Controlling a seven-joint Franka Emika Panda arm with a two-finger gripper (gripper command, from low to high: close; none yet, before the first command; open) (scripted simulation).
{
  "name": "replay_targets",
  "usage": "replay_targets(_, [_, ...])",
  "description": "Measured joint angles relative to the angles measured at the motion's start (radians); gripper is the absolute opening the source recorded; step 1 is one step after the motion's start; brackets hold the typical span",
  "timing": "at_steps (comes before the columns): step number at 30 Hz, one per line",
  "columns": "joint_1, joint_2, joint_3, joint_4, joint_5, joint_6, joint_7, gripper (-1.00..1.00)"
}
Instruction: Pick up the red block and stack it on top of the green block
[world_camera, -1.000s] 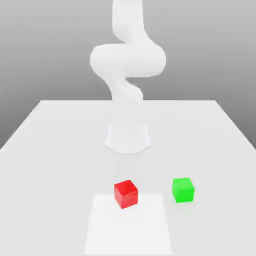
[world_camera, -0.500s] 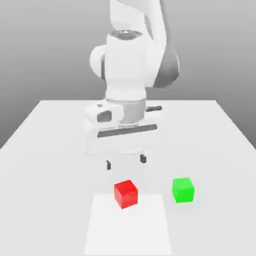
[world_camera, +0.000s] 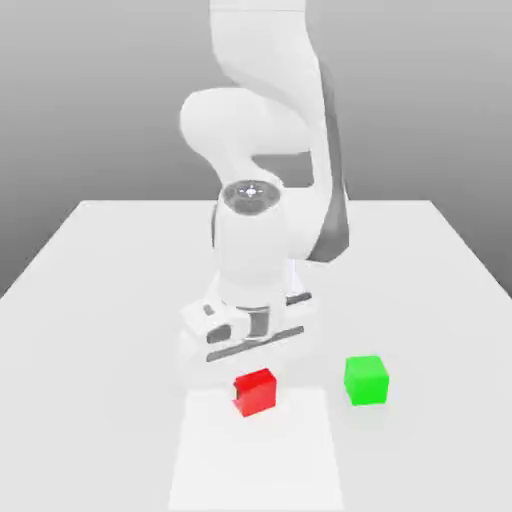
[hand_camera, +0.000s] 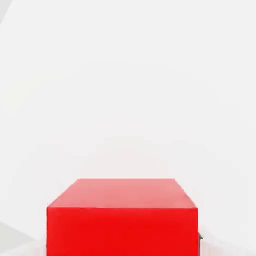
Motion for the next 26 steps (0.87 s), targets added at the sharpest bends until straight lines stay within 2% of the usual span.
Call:
replay_targets(6, [-0.014, -0.209, -0.001, -0.029, -0.065, -0.18, 0.048, -1.0])
replay_targets(14, [0.221, -0.353, 0.244, -0.01, 0.06, -0.339, 0.373, -1.0])
replay_targets(17, [0.238, -0.304, 0.286, -0.004, 0.051, -0.296, 0.436, -1.0])
replay_targets(22, [0.215, -0.138, 0.289, 0.002, -0.049, -0.138, 0.513, -1.0])
replay_targets(23, [0.21, -0.106, 0.285, 0.003, -0.073, -0.109, 0.531, 1.0])
replay_targets(26, [0.196, -0.106, 0.285, 0.003, -0.073, -0.109, 0.531, 1.0])
